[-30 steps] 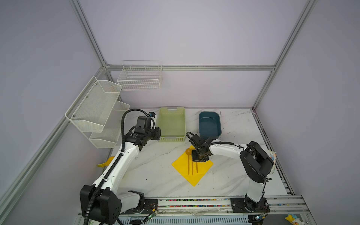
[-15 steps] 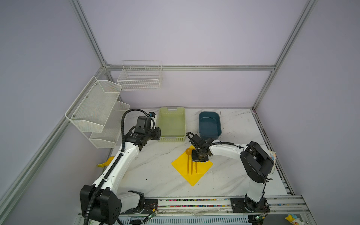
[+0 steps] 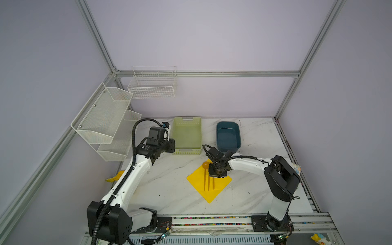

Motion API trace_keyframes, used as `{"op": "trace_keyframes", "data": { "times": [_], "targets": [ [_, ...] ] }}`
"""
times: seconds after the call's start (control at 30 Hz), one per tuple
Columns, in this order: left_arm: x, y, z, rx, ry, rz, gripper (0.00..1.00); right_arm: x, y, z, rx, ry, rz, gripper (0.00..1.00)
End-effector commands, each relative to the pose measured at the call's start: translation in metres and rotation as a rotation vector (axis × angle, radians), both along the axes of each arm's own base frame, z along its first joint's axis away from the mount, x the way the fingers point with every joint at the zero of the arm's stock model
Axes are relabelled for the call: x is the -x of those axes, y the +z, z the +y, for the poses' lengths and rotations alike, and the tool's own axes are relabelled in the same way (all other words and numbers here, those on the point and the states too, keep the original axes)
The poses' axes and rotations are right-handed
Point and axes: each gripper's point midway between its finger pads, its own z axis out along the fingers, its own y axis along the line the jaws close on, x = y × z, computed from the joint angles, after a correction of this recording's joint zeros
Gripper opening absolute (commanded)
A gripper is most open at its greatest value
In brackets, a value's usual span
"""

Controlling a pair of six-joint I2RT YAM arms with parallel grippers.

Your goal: Place the utensils on the paper napkin and roll it up

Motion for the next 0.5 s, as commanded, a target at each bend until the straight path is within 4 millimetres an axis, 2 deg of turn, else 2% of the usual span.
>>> {"op": "trace_keyframes", "data": {
  "times": [0.0, 0.47],
  "targets": [
    [0.004, 0.002, -0.001, 0.014, -0.009, -0.015, 0.35, 0.003, 0.012, -0.003, 0.011, -0.03, -0.014, 0.07],
    [0.005, 0.003, -0.001, 0.012, -0.008, -0.018, 0.35, 0.009, 0.001, -0.001, 0.008, -0.042, -0.005, 0.07]
  ]
}}
